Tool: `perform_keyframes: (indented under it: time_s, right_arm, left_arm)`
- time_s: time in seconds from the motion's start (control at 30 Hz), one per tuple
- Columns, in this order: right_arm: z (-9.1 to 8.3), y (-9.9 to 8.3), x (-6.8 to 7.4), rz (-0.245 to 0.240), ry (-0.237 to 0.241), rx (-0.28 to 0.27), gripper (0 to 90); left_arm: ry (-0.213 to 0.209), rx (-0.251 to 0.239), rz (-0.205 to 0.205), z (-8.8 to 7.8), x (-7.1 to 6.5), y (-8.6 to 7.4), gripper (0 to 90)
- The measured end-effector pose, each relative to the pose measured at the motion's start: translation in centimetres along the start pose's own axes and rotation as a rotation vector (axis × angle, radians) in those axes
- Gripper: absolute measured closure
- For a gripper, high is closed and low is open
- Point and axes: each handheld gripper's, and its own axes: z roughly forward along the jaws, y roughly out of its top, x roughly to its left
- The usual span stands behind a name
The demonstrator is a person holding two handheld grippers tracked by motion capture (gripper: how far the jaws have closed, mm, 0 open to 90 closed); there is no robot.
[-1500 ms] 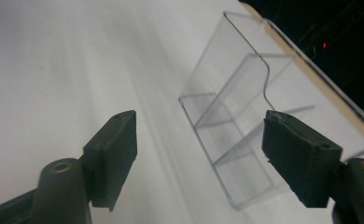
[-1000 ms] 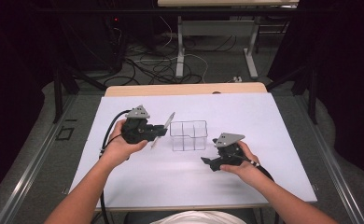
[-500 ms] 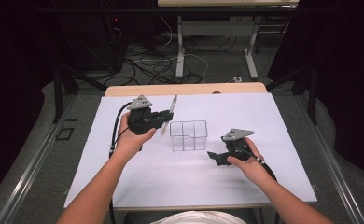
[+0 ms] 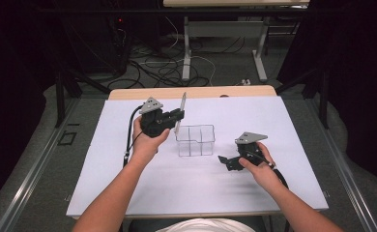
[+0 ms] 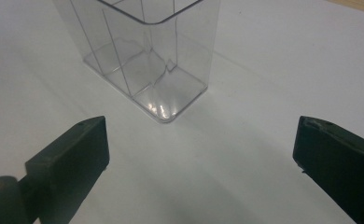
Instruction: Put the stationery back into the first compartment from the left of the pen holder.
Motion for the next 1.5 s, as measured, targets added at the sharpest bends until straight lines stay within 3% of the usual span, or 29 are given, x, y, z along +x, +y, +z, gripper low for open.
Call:
perform_keyframes:
  time_s: [0.23,0.4,0.73,1.5]
  right_arm:
    - [-0.3,0.1,-0.2,0.040,-0.013,-0.023,0.0]
    - [-0.3,0.2,-0.2,0.035,-0.015,-0.012,0.0]
    - [-0.1,0.2,-0.1,0.024,-0.003,-0.006,0.0]
    - [0.0,0.1,0.1,0.018,0.021,0.018,0.0]
  left_arm:
    - [0.019,-0.016,-0.009,1.0,-0.1,-0.7,79.3]
    - [0.028,-0.022,-0.011,1.5,-0.1,-1.1,79.3]
    - [0.044,0.017,-0.010,2.4,0.0,-2.3,79.3]
    - [0.042,0.072,-0.001,2.6,-0.1,-4.1,79.1]
